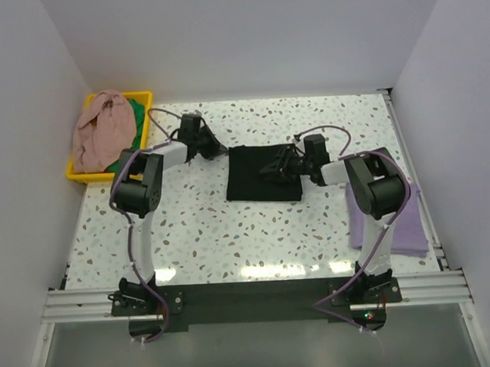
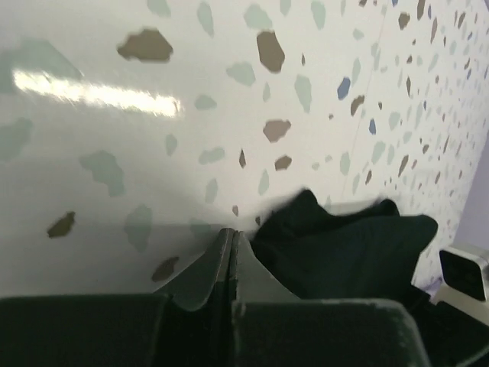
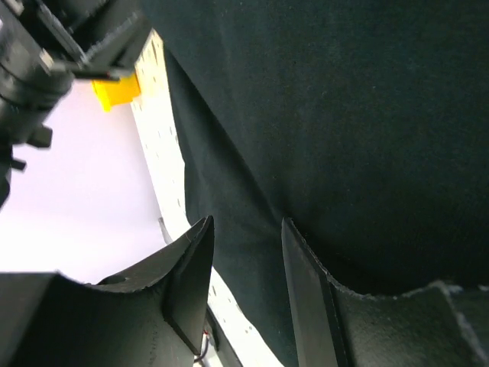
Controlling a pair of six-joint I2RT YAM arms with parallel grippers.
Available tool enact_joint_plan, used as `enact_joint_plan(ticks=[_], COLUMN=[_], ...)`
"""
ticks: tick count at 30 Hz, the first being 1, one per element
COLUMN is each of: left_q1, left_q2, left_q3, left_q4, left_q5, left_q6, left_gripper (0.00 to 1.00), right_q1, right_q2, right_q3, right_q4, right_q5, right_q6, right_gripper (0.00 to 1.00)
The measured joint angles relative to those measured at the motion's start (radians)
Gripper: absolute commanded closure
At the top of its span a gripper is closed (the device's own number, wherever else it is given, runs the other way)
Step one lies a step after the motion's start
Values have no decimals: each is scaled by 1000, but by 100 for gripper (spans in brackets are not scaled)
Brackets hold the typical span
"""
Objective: Fold and stack the t-shirts
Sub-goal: Fold the tshirt, then neatly place the folded tshirt to the corner
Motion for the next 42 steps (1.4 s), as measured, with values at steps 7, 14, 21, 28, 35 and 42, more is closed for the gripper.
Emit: enact_joint_plan(ticks=[7,14,21,28,35,42], left_q1=[19,18,-50,-248,-359,-381], left_q2=[7,-48,-322,-393,-315,-230], left_q3=[10,-4,-135,-217,-278,-309], left_q4=[9,-9,-14,14,18,35], left_q5=[12,33,-3,-10,-10,-14], left_q6=[11,35,38,34,23,3], left_gripper=[99,85,80,81,85,87], right_q1=[0,-12,-132,-170,-163,-150], right_q2=[-43,-162,-402,-358,-225,-174], right_q3=[-55,-35,2,61,82,112], right_q4=[14,-185,-408,-543,-597,-595], right_q5=[-5,36,174,264,299,317], right_q6=[-17,-119,-274,-422,-492,-500], right_gripper=[54,45,29,24,21,21])
